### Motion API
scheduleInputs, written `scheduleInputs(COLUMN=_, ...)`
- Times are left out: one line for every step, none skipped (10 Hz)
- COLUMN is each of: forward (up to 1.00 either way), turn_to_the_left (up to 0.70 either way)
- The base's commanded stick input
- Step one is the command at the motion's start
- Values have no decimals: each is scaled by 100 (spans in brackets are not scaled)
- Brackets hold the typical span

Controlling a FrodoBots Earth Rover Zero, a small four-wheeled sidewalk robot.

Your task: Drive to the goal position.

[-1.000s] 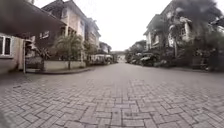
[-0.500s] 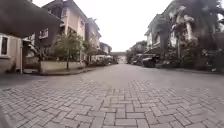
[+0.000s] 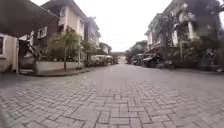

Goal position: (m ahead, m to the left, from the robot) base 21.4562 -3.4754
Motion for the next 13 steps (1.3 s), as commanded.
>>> scheduleInputs(forward=70, turn_to_the_left=0)
scheduleInputs(forward=70, turn_to_the_left=0)
scheduleInputs(forward=70, turn_to_the_left=0)
scheduleInputs(forward=70, turn_to_the_left=0)
scheduleInputs(forward=70, turn_to_the_left=0)
scheduleInputs(forward=70, turn_to_the_left=0)
scheduleInputs(forward=70, turn_to_the_left=0)
scheduleInputs(forward=70, turn_to_the_left=0)
scheduleInputs(forward=70, turn_to_the_left=0)
scheduleInputs(forward=70, turn_to_the_left=0)
scheduleInputs(forward=70, turn_to_the_left=0)
scheduleInputs(forward=70, turn_to_the_left=0)
scheduleInputs(forward=70, turn_to_the_left=0)
